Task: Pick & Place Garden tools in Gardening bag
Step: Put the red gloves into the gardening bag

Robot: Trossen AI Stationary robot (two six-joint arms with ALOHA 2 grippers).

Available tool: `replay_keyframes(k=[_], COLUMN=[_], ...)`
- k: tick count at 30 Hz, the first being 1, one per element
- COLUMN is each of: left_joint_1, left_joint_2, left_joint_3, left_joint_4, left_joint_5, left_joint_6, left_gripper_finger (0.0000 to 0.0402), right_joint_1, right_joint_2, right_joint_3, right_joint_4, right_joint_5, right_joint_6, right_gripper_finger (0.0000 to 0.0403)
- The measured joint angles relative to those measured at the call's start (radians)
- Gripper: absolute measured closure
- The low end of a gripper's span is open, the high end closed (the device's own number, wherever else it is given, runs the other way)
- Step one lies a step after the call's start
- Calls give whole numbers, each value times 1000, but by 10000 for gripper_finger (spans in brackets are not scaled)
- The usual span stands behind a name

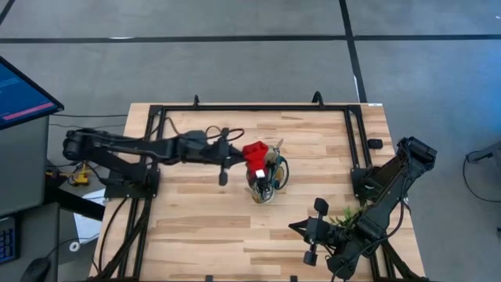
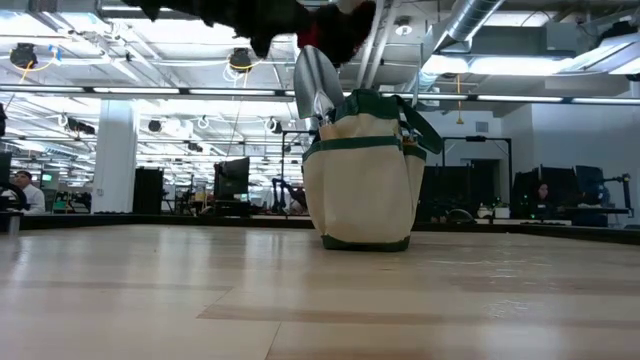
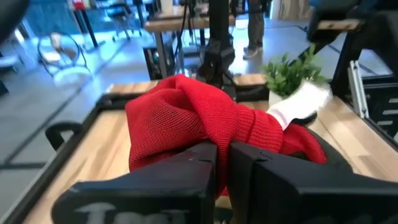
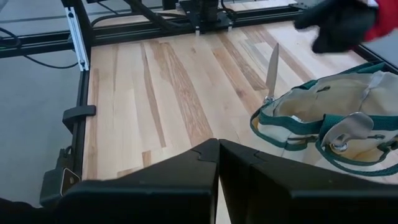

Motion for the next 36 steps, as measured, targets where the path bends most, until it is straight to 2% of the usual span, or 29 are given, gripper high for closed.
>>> replay_keyframes(k=[8,21,36], left_joint_1=[74,88,88], left_joint_2=[111,216,235], left_joint_3=[41,85,85], left_joint_4=[-1,4,-15], left_joint_5=[152,156,129], left_joint_6=[-25,-51,-55], left_gripper_finger=[397,396,387], right_joint_1=[2,2,2], right_joint_2=[0,0,0], right_joint_3=[0,0,0], right_joint_4=[-4,-6,-3], right_joint_5=[-1,-5,-7], right_joint_6=[0,-2,0], right_gripper_finger=[403,403,403])
